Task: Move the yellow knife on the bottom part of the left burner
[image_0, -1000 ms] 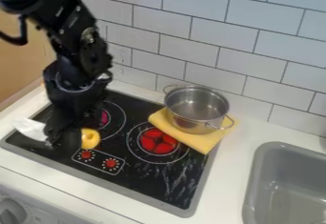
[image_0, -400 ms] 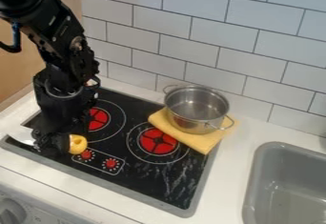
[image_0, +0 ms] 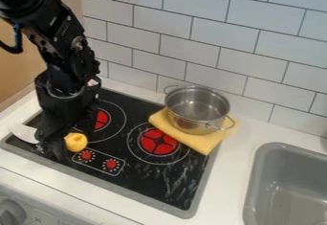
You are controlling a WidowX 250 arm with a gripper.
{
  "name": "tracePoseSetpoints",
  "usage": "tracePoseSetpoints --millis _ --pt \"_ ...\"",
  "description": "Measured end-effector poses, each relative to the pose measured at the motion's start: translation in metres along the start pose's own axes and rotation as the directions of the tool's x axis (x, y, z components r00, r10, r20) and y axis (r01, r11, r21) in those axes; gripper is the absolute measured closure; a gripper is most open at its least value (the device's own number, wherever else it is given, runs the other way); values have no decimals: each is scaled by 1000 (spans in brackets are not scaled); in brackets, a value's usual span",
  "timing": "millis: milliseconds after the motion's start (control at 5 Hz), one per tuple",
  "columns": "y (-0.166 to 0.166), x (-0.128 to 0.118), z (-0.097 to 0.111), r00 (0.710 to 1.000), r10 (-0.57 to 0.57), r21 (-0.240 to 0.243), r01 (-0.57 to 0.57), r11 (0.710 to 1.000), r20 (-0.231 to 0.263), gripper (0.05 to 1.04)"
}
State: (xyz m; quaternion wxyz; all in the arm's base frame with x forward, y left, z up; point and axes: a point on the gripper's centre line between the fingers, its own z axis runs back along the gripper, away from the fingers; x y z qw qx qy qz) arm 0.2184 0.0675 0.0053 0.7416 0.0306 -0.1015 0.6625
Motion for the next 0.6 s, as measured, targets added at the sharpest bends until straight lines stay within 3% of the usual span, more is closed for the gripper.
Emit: tracePoseSetpoints --millis 200,600 --pt "-5 1 10 1000 -1 -35 2 999 17 76" --pt "-4 4 37 996 -32 -49 36 998 82 85"
